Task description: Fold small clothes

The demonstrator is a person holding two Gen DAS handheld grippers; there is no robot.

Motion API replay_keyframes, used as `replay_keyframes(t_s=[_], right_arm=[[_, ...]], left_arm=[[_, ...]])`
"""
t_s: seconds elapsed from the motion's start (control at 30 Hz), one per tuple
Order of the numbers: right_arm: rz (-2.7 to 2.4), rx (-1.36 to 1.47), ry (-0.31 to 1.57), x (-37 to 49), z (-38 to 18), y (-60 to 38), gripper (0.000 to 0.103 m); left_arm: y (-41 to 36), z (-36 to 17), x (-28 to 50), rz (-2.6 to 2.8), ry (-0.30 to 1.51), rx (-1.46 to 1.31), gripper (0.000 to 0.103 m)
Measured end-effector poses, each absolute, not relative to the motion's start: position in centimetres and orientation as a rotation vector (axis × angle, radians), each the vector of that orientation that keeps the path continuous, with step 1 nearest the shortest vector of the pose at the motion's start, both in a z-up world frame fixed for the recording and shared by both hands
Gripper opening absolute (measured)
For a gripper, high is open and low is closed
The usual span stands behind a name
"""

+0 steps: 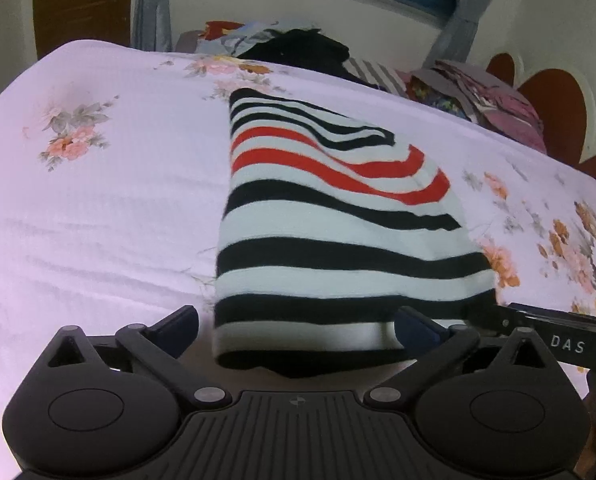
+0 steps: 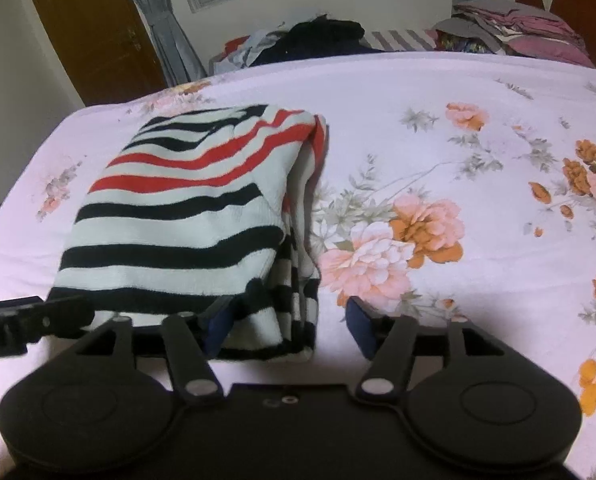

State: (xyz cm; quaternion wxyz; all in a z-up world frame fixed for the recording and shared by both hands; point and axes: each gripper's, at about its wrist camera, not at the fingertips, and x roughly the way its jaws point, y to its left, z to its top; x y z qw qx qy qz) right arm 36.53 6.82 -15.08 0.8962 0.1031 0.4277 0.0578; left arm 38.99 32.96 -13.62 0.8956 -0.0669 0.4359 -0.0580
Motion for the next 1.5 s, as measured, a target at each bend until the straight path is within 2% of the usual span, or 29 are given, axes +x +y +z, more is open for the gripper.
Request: replay_keyframes(t_s=[0.2, 0.3, 0.37, 0.43, 0.47, 0.6, 0.77, 0.87, 0.93, 1.03, 1.2, 1.27, 1.33, 1.43, 1.5], right_arm=[[0.127, 0.244, 0.858, 36.1, -13.9, 6.3, 0.068], [0.115, 0.218, 0.821, 36.6, -13.0, 6.6, 0.069], [0.097, 0.174, 0.803, 38.1, -12.4, 6.9, 0.064], [0.089, 0.175, 0.789, 40.1, -12.0, 6.9, 0.048], [0.089, 0.182, 0.792, 41.0, -12.0, 6.9, 0.045], [0.090, 0.194, 0.793, 43.9, -12.4, 8.0, 0.043], [0.065, 0.085, 0.842, 46.2, -14.7, 9.7, 0.033], [0.036, 0.044, 0.836, 46.8, -16.2, 9.7, 0.039], [0.024, 0.061, 0.826, 47.2, -16.8, 9.3, 0.049], [0.024, 0.177, 0.847, 47.1, -17.0, 8.0, 0.051], [0.032, 0.157, 0.845, 46.3, -16.0, 8.7, 0.055], [0.045, 0.175, 0.849, 45.9, -15.8, 8.7, 0.060], [0.067, 0.218, 0.851, 45.4, -15.5, 8.3, 0.071], [0.074, 0.246, 0.857, 44.6, -15.1, 7.9, 0.080], [0.086, 0.249, 0.867, 44.1, -14.9, 7.7, 0.083]], left_arm=[[32.4, -12.8, 38.9, -0.097, 0.900, -0.112, 0.103], [32.9, -11.3, 39.4, -0.095, 0.812, -0.115, 0.103], [33.2, -10.4, 41.0, -0.091, 0.782, -0.112, 0.103], [33.6, -10.1, 43.5, -0.081, 0.797, -0.116, 0.103], [33.9, -10.2, 44.5, -0.076, 0.799, -0.123, 0.103], [34.2, -11.7, 47.5, -0.066, 0.811, -0.122, 0.103], [34.1, -15.3, 49.3, -0.082, 0.879, -0.107, 0.103], [34.4, -16.3, 49.5, -0.109, 0.879, -0.150, 0.103], [34.2, -16.2, 49.7, -0.103, 0.894, -0.159, 0.103], [33.7, -15.8, 49.7, -0.080, 0.914, -0.148, 0.103], [33.4, -15.3, 48.9, -0.018, 0.898, -0.118, 0.103], [33.2, -15.0, 48.5, -0.001, 0.890, -0.106, 0.103], [33.1, -14.7, 48.1, 0.015, 0.884, -0.104, 0.103], [33.4, -14.2, 47.6, 0.044, 0.917, -0.146, 0.103], [33.4, -13.8, 47.1, 0.065, 0.929, -0.131, 0.103]])
